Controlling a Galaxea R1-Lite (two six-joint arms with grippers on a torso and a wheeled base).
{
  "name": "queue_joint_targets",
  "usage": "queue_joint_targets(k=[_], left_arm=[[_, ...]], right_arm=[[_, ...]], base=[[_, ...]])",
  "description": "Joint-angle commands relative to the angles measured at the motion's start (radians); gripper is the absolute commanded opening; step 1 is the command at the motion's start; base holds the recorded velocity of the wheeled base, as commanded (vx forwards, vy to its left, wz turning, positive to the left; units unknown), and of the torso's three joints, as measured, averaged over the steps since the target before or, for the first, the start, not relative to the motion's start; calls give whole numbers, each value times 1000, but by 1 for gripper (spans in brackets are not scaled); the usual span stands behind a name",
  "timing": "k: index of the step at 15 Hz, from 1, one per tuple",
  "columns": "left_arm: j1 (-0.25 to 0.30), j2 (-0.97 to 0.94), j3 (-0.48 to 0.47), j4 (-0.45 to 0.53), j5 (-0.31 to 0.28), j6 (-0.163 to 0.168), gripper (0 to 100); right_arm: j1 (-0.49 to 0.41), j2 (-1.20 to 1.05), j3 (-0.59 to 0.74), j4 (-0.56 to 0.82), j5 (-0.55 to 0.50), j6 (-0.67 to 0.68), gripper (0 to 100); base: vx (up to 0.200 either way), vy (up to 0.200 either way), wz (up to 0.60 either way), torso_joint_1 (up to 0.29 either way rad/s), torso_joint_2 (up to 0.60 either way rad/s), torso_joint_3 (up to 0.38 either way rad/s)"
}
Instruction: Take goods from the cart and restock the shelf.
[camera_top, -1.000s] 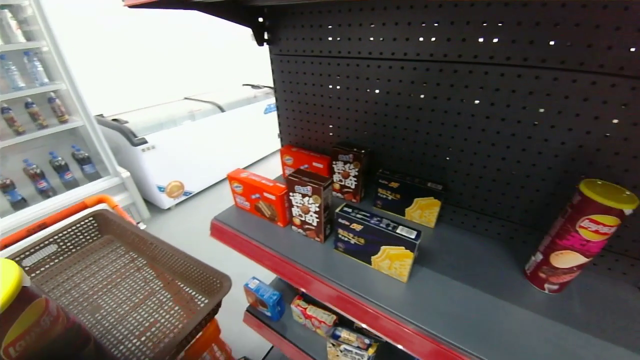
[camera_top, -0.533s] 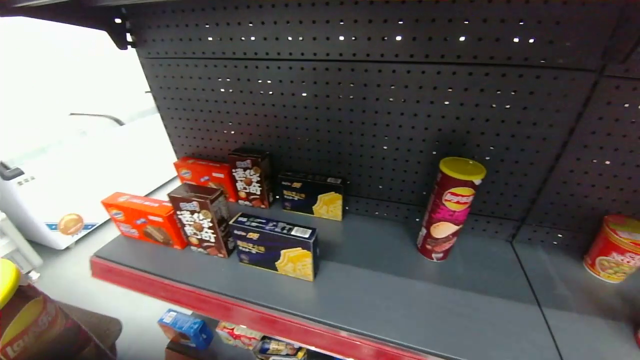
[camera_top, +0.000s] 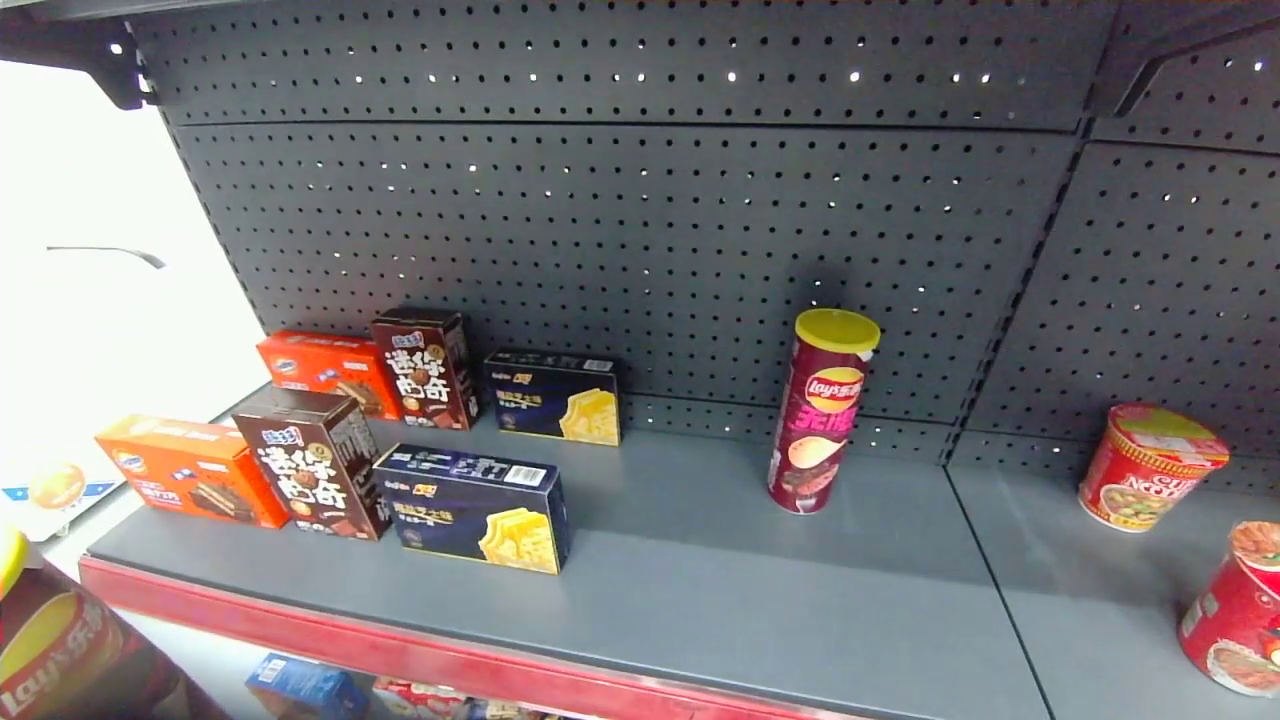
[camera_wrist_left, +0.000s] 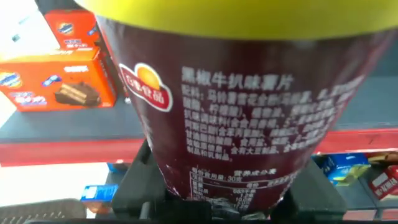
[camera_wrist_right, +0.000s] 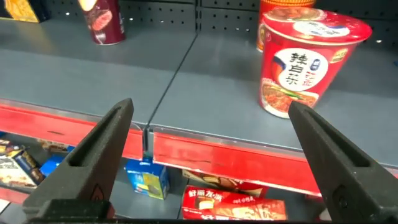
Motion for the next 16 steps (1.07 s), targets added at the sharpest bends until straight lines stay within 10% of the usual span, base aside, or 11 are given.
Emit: queue_joint_targets(k=[1, 16], left_arm=[[0, -7, 2, 0, -1, 0, 0], [0, -141, -18, 120, 0, 2, 0]], right_arm=[[0, 1, 0, -1, 1, -1, 100], [80, 116, -23, -2, 18, -19, 100]], base=[[0, 0, -600, -2, 2, 7], [0, 0, -80, 1, 0, 0]])
